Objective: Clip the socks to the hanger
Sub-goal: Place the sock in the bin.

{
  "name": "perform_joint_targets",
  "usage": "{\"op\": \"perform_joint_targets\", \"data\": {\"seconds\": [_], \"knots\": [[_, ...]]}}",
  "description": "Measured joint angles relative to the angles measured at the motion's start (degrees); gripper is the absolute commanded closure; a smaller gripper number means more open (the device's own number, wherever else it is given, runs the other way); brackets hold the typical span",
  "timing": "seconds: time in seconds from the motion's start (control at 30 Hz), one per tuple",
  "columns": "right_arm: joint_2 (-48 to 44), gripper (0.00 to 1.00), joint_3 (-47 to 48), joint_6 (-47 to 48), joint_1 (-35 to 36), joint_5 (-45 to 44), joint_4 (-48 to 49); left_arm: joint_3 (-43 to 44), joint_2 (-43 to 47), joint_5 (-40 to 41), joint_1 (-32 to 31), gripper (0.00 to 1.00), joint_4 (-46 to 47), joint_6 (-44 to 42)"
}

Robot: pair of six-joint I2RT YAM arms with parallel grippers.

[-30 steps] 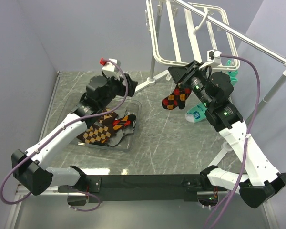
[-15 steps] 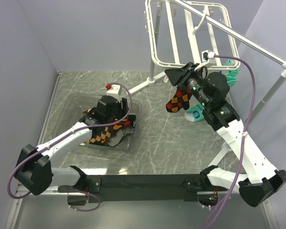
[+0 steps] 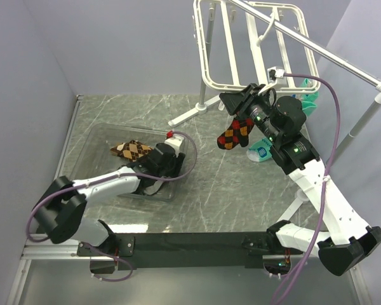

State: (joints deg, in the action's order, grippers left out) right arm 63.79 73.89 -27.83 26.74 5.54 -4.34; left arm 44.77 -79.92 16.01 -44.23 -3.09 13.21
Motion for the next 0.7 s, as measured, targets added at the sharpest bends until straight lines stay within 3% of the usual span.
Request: {"op": "perform_joint_targets", "data": {"seconds": [0.57,0.7], "knots": [[0.0,1.0,0.02,0.98,0.0,-0.26,-0.85,2.25,-7.63,6.14,0.04,0.37,0.5,-1.99],[-0.02,1.0,0.02,1.29,0.0,-0.42,-0.87,2.25,-8.87,6.75,0.04,0.45,0.96,-1.99]]}}
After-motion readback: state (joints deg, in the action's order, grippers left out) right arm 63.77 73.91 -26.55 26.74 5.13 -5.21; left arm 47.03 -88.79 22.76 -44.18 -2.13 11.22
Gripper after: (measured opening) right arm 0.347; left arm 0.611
